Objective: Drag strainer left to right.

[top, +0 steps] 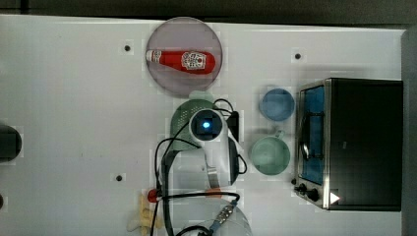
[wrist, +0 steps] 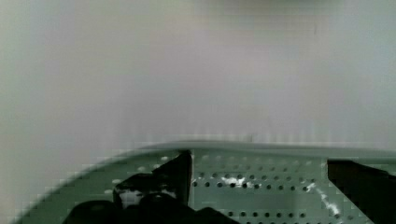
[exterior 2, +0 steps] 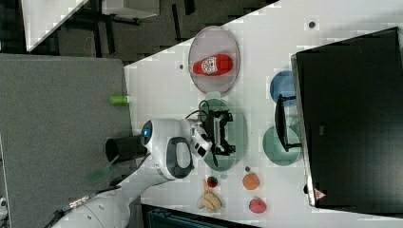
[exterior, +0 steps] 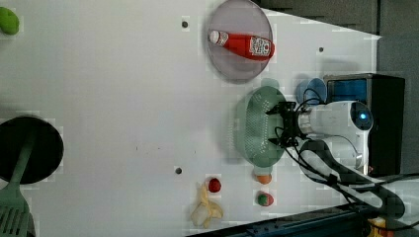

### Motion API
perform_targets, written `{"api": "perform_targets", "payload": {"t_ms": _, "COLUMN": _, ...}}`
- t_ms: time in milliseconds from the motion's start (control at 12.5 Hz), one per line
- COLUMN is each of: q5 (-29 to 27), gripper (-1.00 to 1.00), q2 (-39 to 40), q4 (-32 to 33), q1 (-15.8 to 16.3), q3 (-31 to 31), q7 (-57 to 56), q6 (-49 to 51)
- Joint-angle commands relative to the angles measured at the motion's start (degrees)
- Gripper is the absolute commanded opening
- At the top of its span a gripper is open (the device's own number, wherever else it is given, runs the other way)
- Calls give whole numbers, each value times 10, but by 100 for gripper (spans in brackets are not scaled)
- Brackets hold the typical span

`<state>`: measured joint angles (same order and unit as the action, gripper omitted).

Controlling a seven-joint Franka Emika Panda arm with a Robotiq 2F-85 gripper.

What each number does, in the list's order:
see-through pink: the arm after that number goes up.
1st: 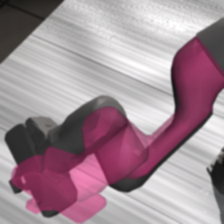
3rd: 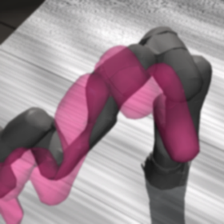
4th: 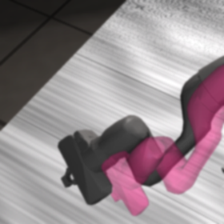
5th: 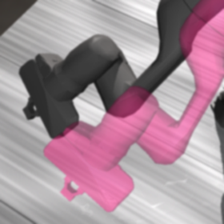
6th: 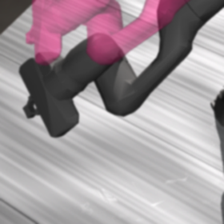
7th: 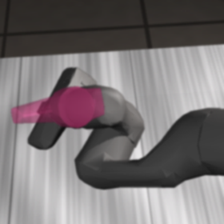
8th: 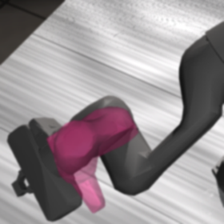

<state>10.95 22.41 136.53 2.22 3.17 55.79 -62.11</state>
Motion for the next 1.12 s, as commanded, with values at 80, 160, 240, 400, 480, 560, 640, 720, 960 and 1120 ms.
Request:
{"api": "perform_targets", "payload": {"t_ms": 80, "q5": -13, "gripper": 100, "q2": -8, "q4": 5, "q1": -10, "q3": 28, "q7": -63, "q6": -2}}
{"api": "perform_targets", "payload": {"t_ms": 160, "q5": -13, "gripper": 100, "q2": -8, "q4": 5, "q1": -10, "q3": 39, "q7": -64, "q6": -2}}
{"api": "perform_targets", "payload": {"t_ms": 240, "q5": -13, "gripper": 100, "q2": -8, "q4": 5, "q1": -11, "q3": 49, "q7": -67, "q6": -2}}
{"api": "perform_targets", "payload": {"t_ms": 400, "q5": -13, "gripper": 100, "q2": -8, "q4": 5, "q1": -11, "q3": 64, "q7": -86, "q6": -8}}
{"api": "perform_targets", "payload": {"t_ms": 480, "q5": -13, "gripper": 100, "q2": -8, "q4": 5, "q1": -11, "q3": 71, "q7": -94, "q6": -10}}
{"api": "perform_targets", "payload": {"t_ms": 560, "q5": -13, "gripper": 100, "q2": -8, "q4": 5, "q1": -11, "q3": 76, "q7": -97, "q6": -9}}
{"api": "perform_targets", "payload": {"t_ms": 640, "q5": -13, "gripper": 100, "q2": -9, "q4": 4, "q1": -11, "q3": 77, "q7": -102, "q6": -11}}
{"api": "perform_targets", "payload": {"t_ms": 720, "q5": -13, "gripper": 100, "q2": -14, "q4": 3, "q1": -11, "q3": 76, "q7": -114, "q6": -11}}
{"api": "perform_targets", "payload": {"t_ms": 960, "q5": -14, "gripper": 100, "q2": -65, "q4": 2, "q1": -11, "q3": 60, "q7": -243, "q6": 4}}
{"api": "perform_targets", "payload": {"t_ms": 1120, "q5": -18, "gripper": 100, "q2": -127, "q4": -3, "q1": -11, "q3": 48, "q7": -334, "q6": 47}}
